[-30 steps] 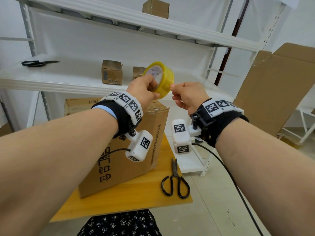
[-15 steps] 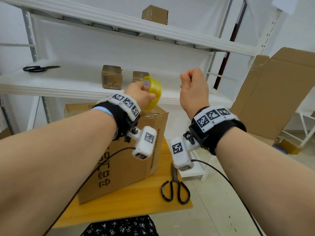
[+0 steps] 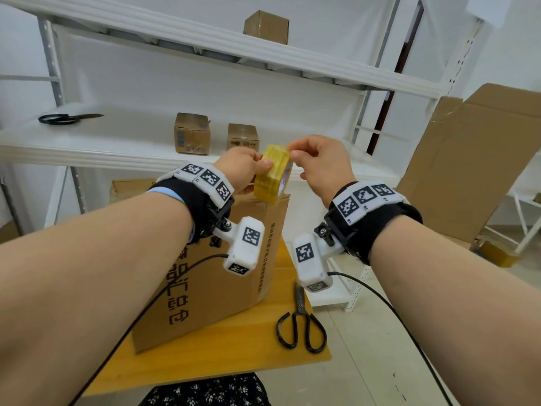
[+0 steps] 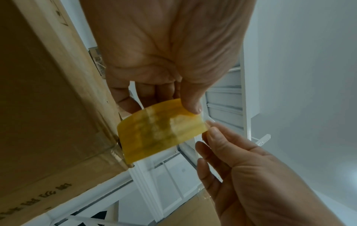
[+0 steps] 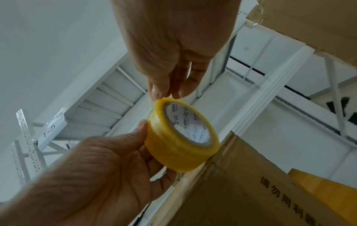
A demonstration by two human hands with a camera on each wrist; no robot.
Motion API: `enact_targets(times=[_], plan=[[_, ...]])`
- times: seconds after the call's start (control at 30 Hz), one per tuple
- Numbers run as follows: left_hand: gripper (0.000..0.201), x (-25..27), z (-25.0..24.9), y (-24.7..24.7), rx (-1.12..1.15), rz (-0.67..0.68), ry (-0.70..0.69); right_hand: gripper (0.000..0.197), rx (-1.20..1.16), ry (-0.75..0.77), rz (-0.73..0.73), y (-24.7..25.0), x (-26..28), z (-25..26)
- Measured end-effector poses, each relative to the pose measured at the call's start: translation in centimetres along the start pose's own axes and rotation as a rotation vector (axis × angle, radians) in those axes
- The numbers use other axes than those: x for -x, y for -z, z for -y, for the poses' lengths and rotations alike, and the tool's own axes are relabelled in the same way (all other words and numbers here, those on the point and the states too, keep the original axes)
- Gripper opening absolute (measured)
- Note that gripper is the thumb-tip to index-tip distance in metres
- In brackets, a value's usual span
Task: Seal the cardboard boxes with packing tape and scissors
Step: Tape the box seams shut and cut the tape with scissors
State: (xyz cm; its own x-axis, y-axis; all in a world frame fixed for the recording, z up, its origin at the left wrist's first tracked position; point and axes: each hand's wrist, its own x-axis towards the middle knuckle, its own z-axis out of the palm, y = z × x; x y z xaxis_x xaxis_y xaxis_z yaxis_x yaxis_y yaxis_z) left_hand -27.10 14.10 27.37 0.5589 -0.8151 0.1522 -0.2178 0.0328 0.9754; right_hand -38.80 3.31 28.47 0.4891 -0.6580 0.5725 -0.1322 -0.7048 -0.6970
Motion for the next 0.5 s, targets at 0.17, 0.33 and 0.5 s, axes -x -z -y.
enact_targets(times=[0.17,0.33,0.5], plan=[[0.015,0.00,0.22,0.03,-0.043,0.011,-0.009,0.018,-0.037,-0.064,0.014,0.04,0.17,0.08],[0.014,0.09,0.45,0.01,-0.111,-0.007,-0.035,0.011,-0.060,-0.118,0.041,0.11,0.73,0.59],[0.013,0.24,0.33,-0.03,-0.132,-0.009,-0.040,0.008,-0.050,-0.120,0.051,0.47,0.98,0.76]])
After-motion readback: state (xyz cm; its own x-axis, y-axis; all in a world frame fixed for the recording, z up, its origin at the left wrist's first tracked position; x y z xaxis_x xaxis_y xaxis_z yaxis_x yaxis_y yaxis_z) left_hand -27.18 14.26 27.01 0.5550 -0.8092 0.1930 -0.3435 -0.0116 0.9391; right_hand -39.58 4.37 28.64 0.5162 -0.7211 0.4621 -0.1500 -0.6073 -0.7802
